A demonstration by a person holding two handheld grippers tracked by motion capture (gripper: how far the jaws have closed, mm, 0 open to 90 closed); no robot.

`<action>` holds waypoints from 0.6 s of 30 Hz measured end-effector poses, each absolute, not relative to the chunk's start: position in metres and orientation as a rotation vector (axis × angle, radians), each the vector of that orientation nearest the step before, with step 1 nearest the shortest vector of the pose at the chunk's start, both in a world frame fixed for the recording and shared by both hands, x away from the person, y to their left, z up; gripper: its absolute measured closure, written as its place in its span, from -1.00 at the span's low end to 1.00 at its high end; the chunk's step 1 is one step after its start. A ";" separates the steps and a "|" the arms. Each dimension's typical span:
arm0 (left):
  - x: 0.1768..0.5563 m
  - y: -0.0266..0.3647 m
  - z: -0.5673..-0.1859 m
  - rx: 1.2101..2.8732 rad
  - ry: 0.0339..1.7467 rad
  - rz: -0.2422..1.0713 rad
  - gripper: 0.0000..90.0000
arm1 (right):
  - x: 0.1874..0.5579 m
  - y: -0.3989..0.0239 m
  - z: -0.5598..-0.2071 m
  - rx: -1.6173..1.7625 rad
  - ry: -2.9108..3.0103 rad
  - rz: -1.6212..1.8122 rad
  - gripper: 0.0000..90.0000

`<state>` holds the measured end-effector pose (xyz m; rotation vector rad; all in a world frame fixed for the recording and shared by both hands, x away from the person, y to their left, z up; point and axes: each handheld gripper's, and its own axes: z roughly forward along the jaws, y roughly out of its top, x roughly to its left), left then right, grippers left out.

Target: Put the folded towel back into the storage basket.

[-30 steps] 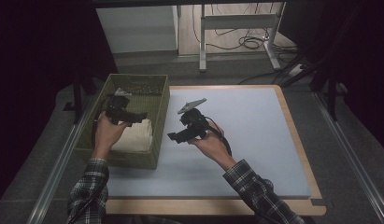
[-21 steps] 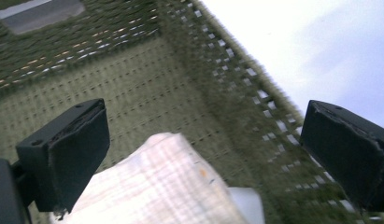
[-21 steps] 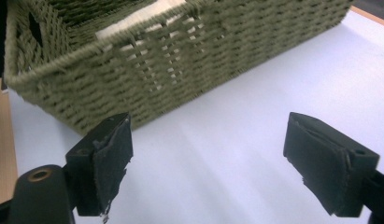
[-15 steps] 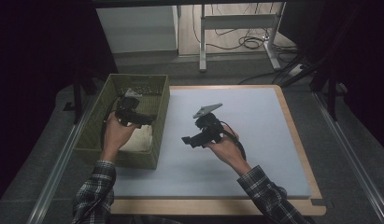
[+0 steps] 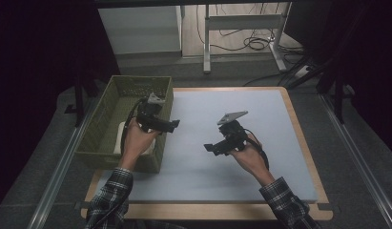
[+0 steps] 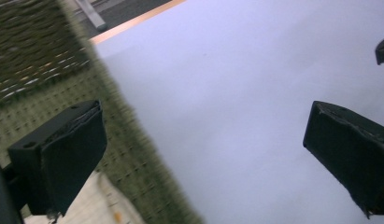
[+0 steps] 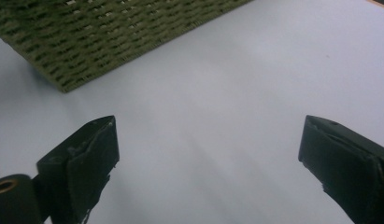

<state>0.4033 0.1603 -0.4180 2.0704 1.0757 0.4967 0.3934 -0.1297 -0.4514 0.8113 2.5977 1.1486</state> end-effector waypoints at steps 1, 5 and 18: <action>0.403 0.156 -0.418 2.074 1.067 0.494 -1.00 | 0.393 -0.130 -0.451 0.811 2.598 1.149 -0.91; 0.400 0.137 -0.419 2.090 1.031 0.479 -1.00 | 0.391 -0.145 -0.453 0.828 2.589 1.138 -0.94; 0.395 0.080 -0.432 2.123 0.928 0.442 -1.00 | 0.376 -0.202 -0.466 0.912 2.539 1.103 -0.95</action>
